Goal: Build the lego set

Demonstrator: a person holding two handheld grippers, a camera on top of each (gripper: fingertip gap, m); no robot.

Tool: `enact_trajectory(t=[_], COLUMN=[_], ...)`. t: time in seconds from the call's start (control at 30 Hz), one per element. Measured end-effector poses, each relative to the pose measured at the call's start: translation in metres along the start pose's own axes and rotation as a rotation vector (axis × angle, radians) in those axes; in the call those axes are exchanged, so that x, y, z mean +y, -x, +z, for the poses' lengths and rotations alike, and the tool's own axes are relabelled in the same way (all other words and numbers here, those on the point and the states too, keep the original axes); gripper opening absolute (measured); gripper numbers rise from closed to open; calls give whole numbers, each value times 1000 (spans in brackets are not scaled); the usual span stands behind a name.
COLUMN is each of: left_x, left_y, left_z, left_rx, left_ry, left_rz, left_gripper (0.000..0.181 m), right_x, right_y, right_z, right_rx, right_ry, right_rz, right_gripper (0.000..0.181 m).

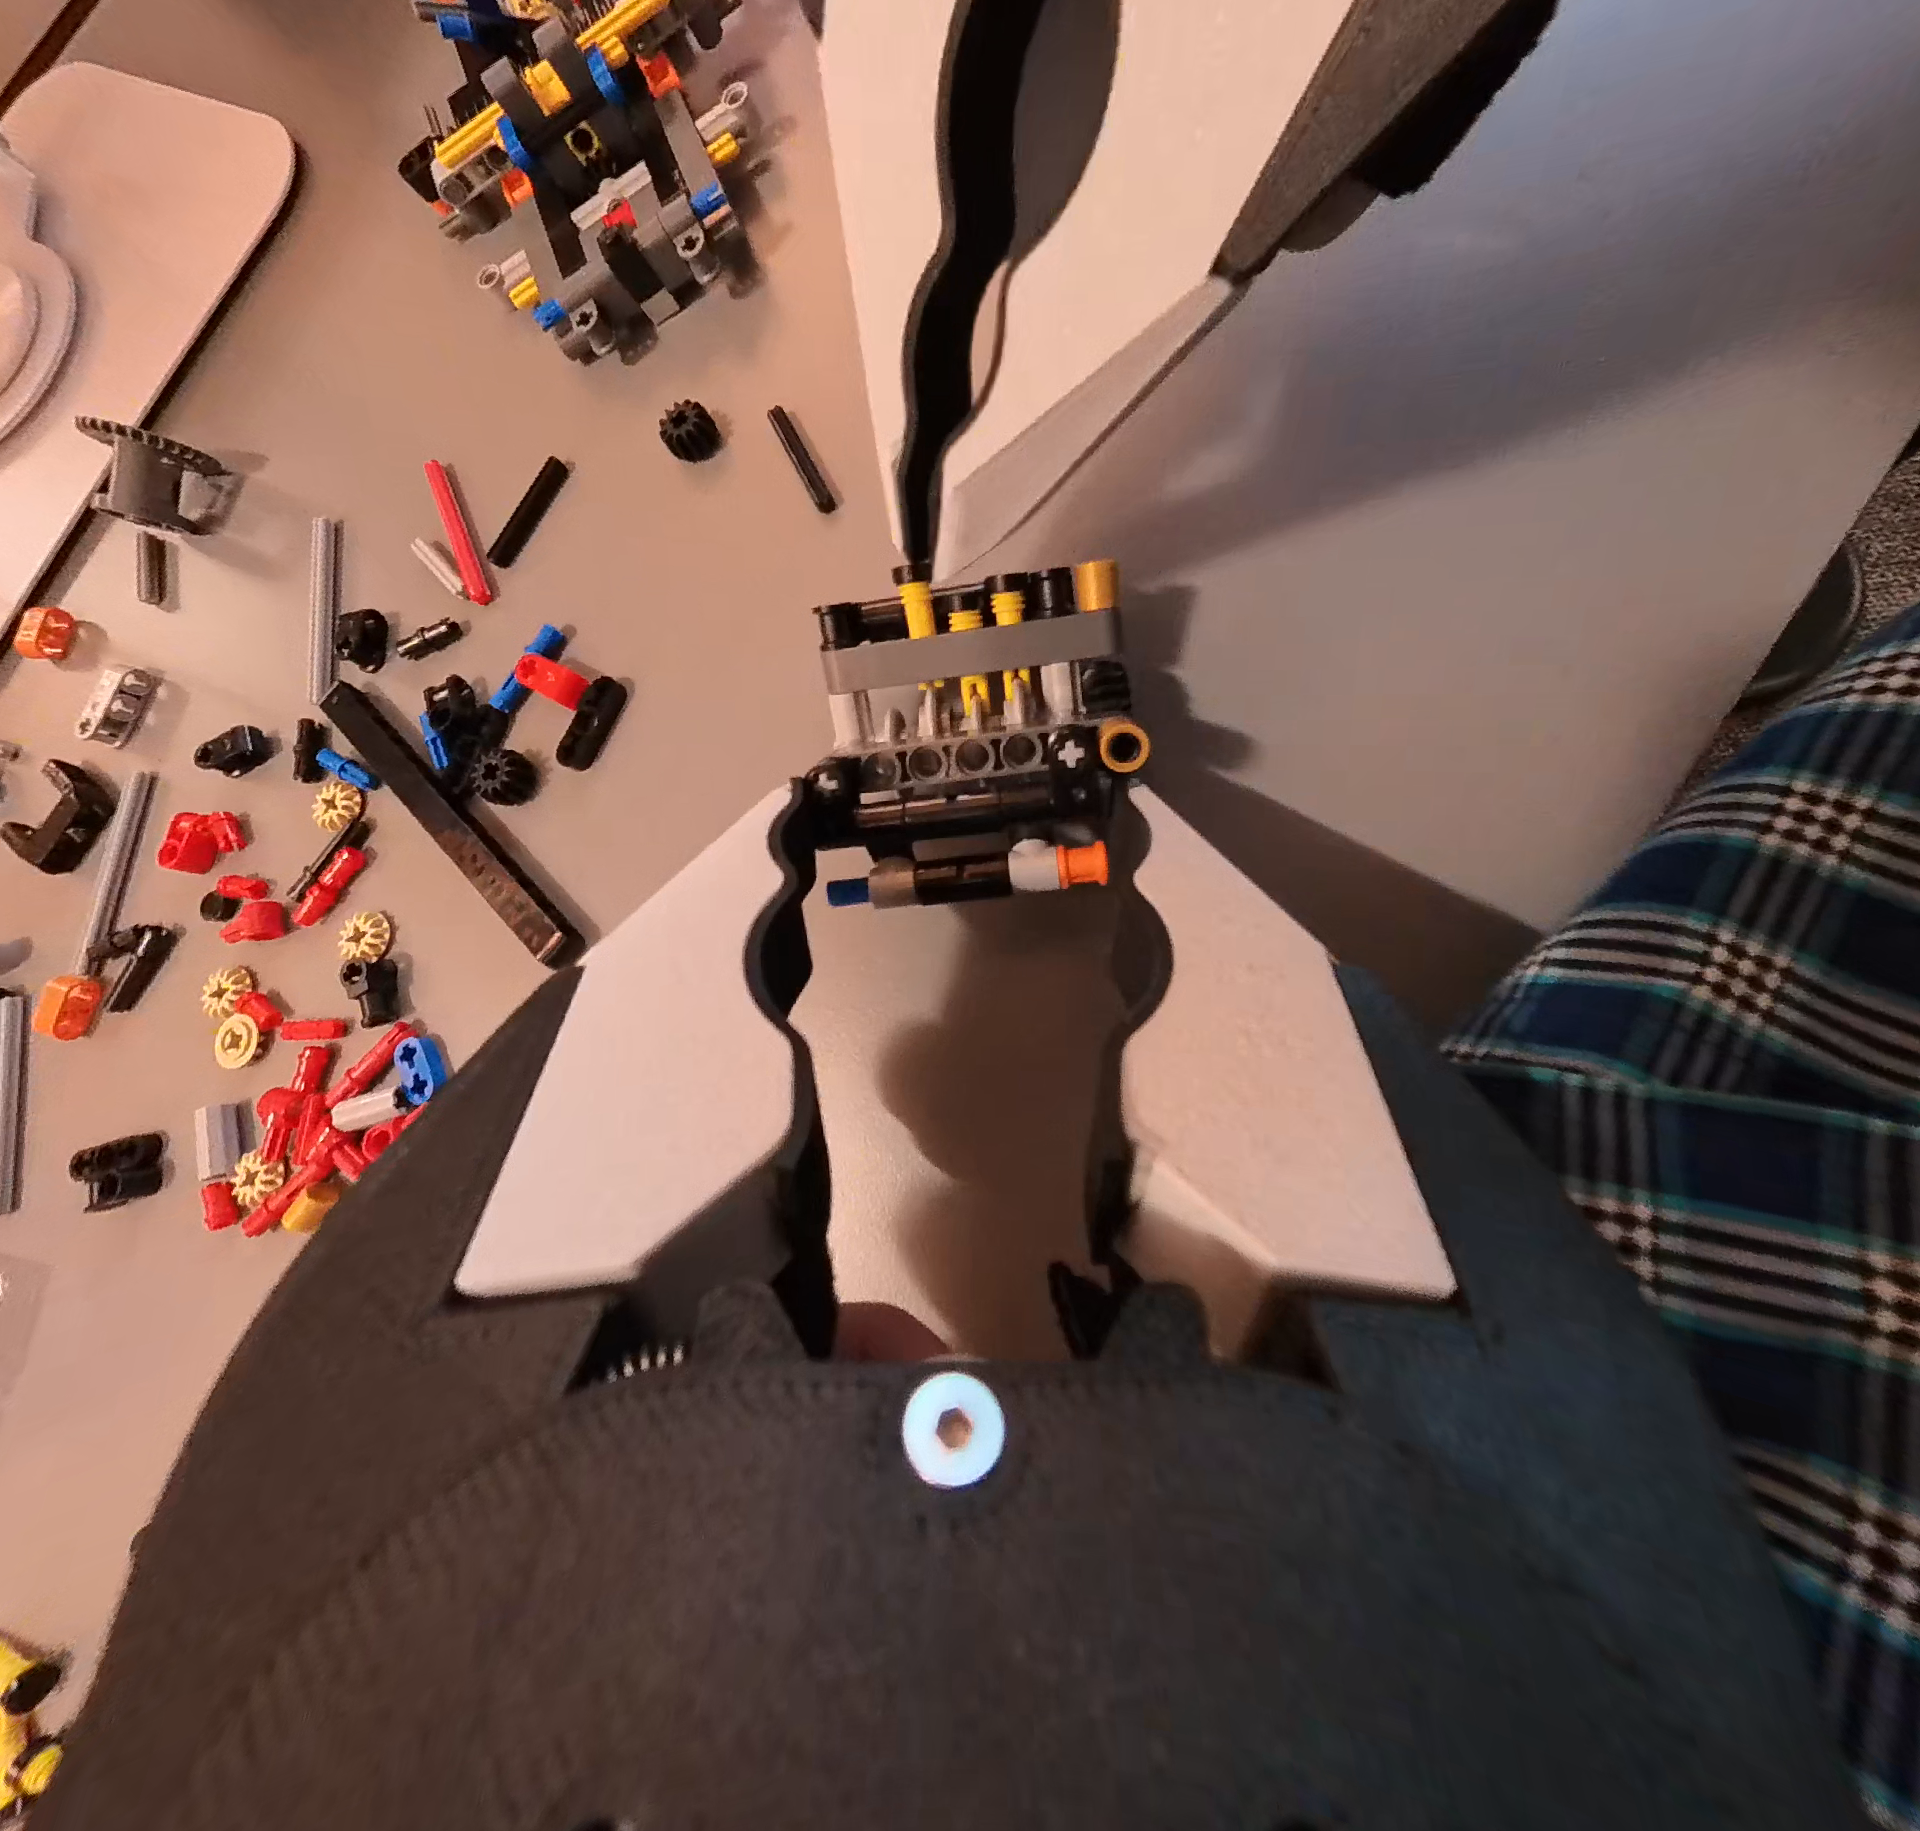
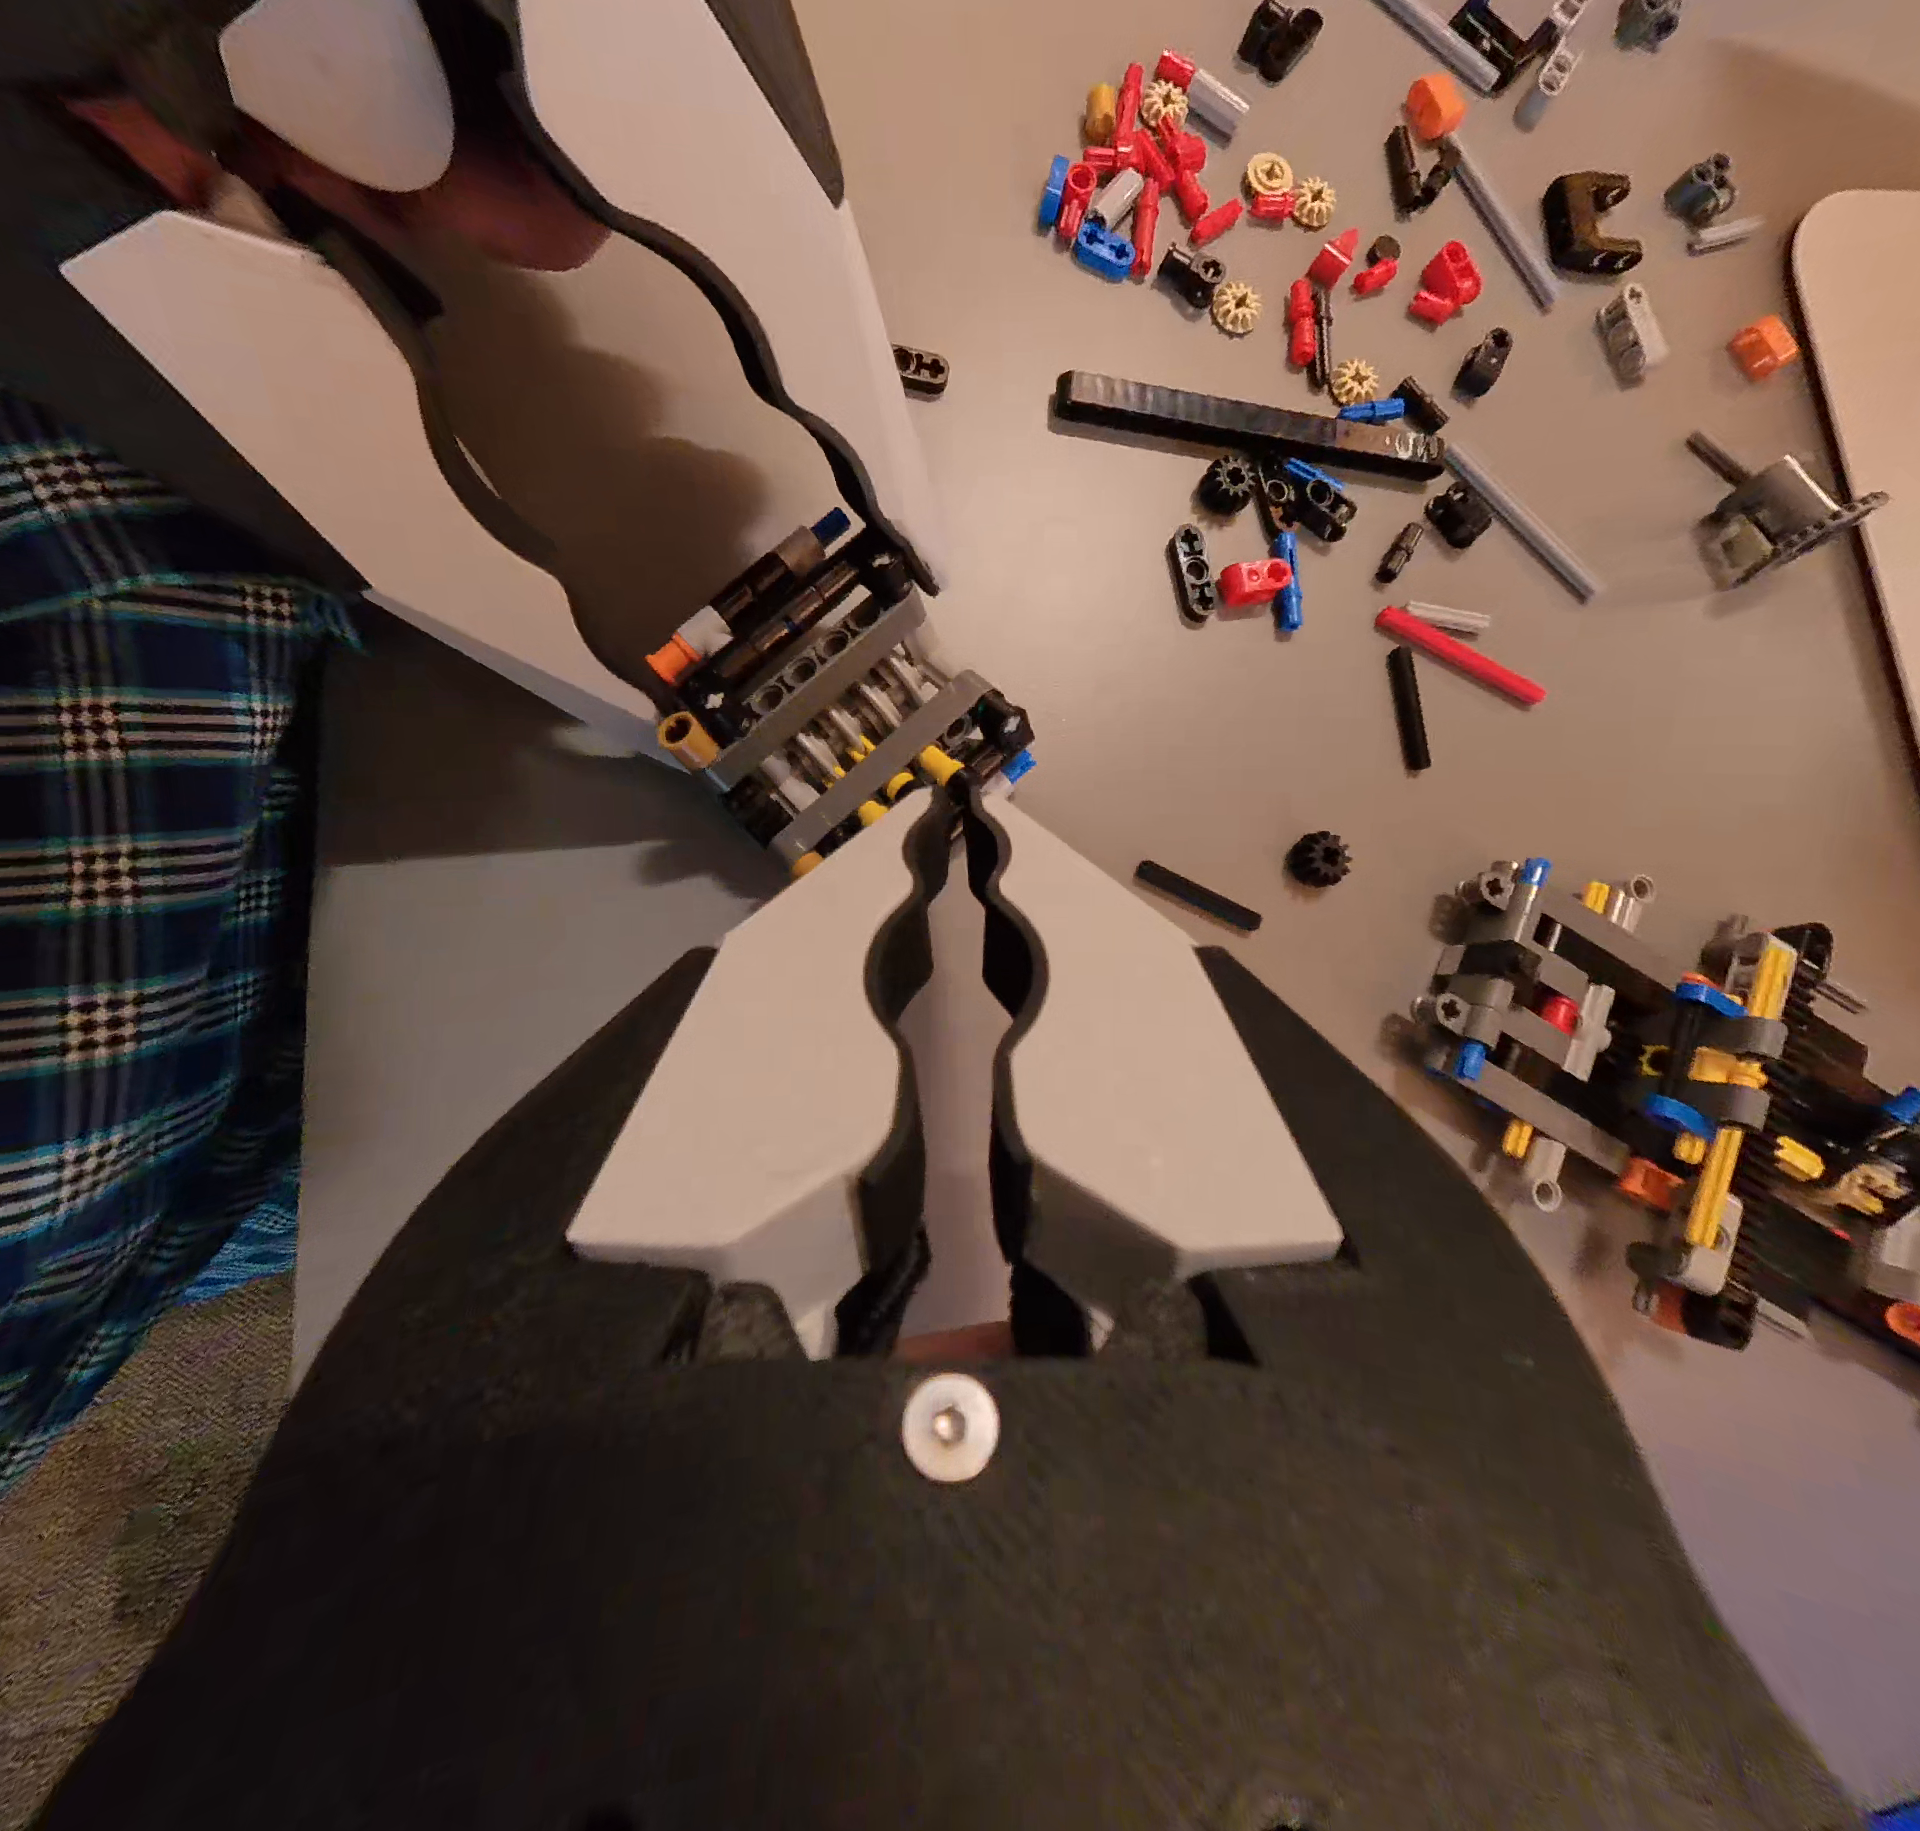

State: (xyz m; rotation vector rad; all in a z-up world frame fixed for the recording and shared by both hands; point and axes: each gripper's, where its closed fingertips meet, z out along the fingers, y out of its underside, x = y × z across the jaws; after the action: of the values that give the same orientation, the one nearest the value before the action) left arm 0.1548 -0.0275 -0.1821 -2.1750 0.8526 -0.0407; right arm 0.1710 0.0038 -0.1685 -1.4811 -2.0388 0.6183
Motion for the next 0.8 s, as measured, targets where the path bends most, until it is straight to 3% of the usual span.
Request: enact_trajectory(t=[0.03,0.8], left_x=[0,3], left_y=[0,-1], left_z=[0,2], left_rx=[0,18], left_ry=[0,-28], left_rz=[0,-63], left_gripper=[55,55], right_x=[1,3], right_y=[0,-1], right_z=[1,6], right_rx=[3,-66], right_ry=[3,-21], right_rz=[-7,-5], right_gripper=[0,0])
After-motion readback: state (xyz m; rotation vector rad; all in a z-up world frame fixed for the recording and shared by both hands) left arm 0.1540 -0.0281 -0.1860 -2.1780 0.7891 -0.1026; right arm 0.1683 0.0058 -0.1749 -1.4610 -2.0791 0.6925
